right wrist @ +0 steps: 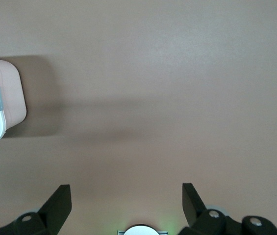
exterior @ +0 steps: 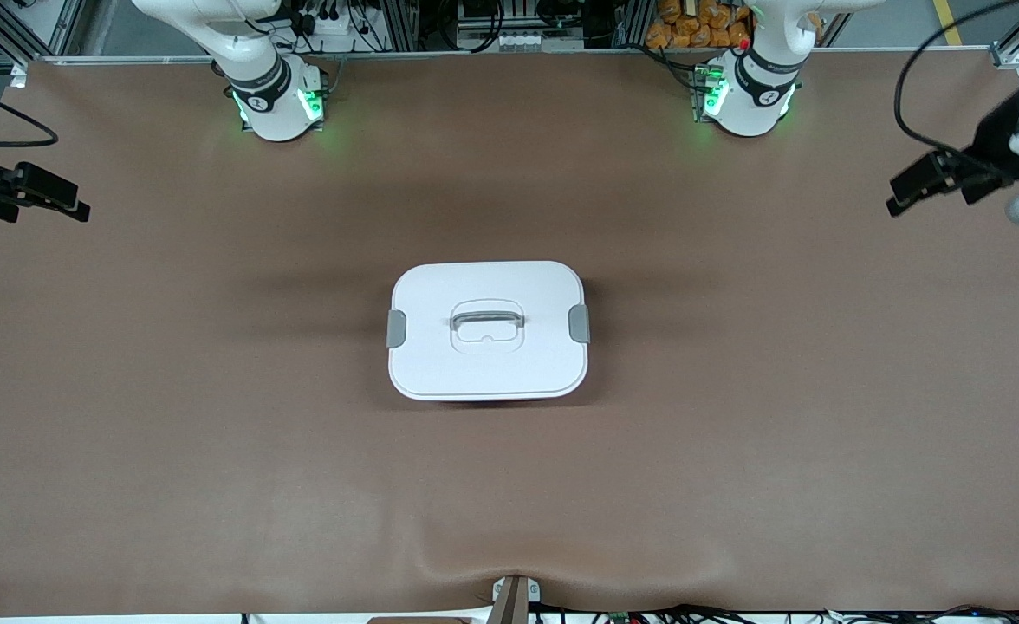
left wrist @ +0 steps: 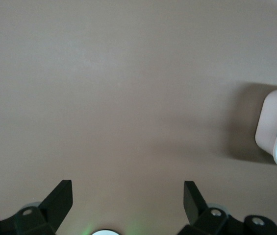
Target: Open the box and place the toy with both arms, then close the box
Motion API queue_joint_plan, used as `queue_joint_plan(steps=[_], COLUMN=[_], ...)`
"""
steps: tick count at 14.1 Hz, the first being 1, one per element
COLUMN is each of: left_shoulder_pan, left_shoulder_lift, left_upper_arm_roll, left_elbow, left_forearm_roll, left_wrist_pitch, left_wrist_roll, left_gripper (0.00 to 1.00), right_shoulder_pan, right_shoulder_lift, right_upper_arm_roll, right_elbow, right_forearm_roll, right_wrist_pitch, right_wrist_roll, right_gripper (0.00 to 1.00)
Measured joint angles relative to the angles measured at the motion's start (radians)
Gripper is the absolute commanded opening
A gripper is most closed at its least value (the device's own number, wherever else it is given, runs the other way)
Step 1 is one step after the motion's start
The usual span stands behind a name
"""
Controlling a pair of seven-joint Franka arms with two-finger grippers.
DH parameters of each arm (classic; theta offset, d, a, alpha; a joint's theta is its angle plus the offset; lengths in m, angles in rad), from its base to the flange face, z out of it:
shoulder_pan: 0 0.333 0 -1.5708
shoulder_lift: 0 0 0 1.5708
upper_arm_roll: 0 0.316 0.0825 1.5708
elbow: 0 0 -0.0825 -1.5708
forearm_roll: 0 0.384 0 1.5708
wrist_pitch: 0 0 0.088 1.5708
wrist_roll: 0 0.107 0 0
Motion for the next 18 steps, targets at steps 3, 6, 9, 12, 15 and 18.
queue_joint_plan(steps=[3,6,9,12,15,18], left_shoulder_pan=[-0.017,-0.018,-0.019,-0.017,-0.017,-0.016], left_shoulder_lift=[-0.058,-0.063,-0.063,-0.063,-0.063,-0.063], left_upper_arm_roll=[0.003,0.003,0.000,0.001,0.002,0.003], left_elbow=[-0.053,-0.060,-0.060,-0.059,-0.057,-0.050], left_forearm_roll=[0.001,0.001,0.001,0.001,0.002,0.002], left_wrist_pitch=[0.005,0.010,0.018,0.019,0.019,0.019], left_wrist_roll=[0.000,0.000,0.000,0.002,0.002,0.002], left_gripper=[1.00,1.00,1.00,1.00,1.00,1.00], right_shoulder_pan=[0.000,0.000,0.000,0.000,0.000,0.001], right_shoulder_lift=[0.000,0.000,0.000,0.000,0.000,0.000], right_upper_arm_roll=[0.000,0.000,0.001,0.001,0.001,0.002], right_elbow=[0.000,0.000,0.000,0.000,0.000,0.000], right_forearm_roll=[0.000,0.000,0.000,0.000,0.000,0.000], right_wrist_pitch=[0.000,-0.001,-0.006,-0.010,-0.013,-0.014], right_wrist_roll=[0.000,0.000,0.000,0.000,0.000,0.000], right_gripper=[1.00,1.00,1.00,1.00,1.00,1.00])
